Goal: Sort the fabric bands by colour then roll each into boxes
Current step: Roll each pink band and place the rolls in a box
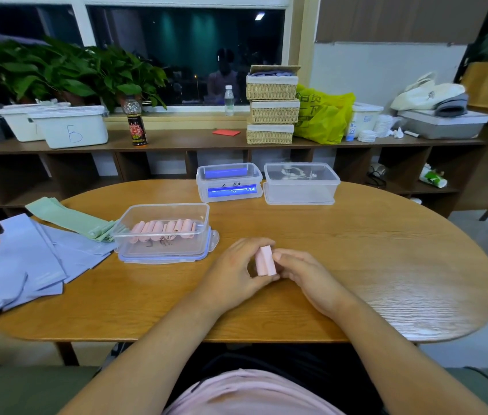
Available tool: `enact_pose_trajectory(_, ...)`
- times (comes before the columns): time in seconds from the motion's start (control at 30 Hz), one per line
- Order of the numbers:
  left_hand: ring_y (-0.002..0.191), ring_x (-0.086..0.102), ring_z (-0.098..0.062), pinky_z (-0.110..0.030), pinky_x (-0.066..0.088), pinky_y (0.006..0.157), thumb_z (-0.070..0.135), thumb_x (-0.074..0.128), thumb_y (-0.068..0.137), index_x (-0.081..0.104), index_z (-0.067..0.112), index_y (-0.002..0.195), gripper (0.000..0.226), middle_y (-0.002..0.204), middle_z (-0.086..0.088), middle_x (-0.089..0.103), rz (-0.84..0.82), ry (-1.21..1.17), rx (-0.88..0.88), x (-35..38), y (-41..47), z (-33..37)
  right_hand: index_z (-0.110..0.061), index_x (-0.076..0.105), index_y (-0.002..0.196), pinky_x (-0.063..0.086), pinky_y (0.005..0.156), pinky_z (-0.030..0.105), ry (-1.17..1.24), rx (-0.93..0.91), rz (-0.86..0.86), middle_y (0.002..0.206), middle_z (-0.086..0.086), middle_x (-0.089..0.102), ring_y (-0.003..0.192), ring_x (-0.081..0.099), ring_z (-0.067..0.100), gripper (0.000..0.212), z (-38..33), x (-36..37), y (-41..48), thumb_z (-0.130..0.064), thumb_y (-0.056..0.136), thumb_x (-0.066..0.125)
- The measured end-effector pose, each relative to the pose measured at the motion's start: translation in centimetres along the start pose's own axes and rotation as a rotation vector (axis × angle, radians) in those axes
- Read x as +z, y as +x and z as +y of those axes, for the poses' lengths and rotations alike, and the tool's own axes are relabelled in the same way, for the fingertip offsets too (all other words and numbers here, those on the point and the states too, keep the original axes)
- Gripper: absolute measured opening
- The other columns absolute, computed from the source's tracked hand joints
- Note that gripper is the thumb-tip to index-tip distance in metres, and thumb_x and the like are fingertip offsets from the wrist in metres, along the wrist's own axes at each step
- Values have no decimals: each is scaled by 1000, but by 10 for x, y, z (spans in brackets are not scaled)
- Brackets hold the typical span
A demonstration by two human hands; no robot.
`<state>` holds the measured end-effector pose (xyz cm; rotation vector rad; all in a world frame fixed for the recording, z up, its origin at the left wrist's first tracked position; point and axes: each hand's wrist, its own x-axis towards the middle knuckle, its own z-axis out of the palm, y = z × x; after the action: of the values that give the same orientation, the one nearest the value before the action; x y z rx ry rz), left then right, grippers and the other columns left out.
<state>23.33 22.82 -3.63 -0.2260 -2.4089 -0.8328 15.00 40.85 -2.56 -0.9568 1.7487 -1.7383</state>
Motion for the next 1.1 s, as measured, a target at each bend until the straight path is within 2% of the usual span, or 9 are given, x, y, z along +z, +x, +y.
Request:
enact_pose_trajectory(0.1,125,58,1,-17,42,106,38,91,83,67,26,135,58,131,19,67,2,-1,5,0,1,1,-6,76,113,47,101,51,26,-9,-10,107,27,71,102,63,25,37,0,-1,-2,-36,104,56)
enact_pose_trajectory(0.17,125,59,2,-15,41,107,37,92,82,70,24,133,57,131,16,70,2,1,1,1,1,3,-9,75,100,48,90,32,7,-25,-31,91,9,69,93,61,16,27,-1,0,-4,-30,104,59)
enact_pose_trajectory(0.23,127,58,1,-16,39,108,36,91,82,69,25,134,58,133,15,69,-14,3,3,1,2,3,-14,75,93,48,85,22,-27,-19,-22,87,-1,70,86,63,11,17,-1,1,-4,-21,104,64)
enact_pose_trajectory(0.37,133,52,4,-15,39,110,39,91,81,59,29,143,71,140,21,62,-42,-25,-26,0,0,3,-8,76,97,51,86,28,-50,17,25,91,8,74,87,66,15,12,3,0,-2,-14,103,67)
enact_pose_trajectory(0.53,131,52,1,-11,38,106,40,95,76,64,26,126,60,134,19,63,20,-2,-36,0,0,2,-6,78,108,54,100,39,-1,31,51,110,24,77,101,71,24,19,4,-1,-1,-21,102,70)
enact_pose_trajectory(0.67,124,55,0,-10,39,102,42,92,79,66,23,124,56,126,16,65,26,37,-32,0,0,2,-10,79,101,52,88,31,-3,39,72,95,13,77,89,69,17,11,4,0,-2,-15,102,69)
enact_pose_trajectory(0.83,121,56,-6,-23,46,98,51,85,84,63,23,123,53,123,12,66,20,113,5,3,-1,1,-13,81,106,58,87,37,7,19,157,99,16,80,88,73,22,11,3,1,0,-10,95,78)
enact_pose_trajectory(0.97,122,55,-4,-14,41,99,44,85,87,60,23,130,54,128,15,63,24,102,34,2,-1,4,-11,80,111,56,87,39,56,10,185,101,16,79,91,71,22,18,3,-2,1,-10,93,81)
enact_pose_trajectory(1.1,128,52,-1,-13,38,106,38,87,86,60,25,137,59,134,18,61,12,73,36,-1,-1,1,-10,79,114,54,83,34,133,27,176,97,11,78,85,69,17,20,1,-4,0,-10,94,78)
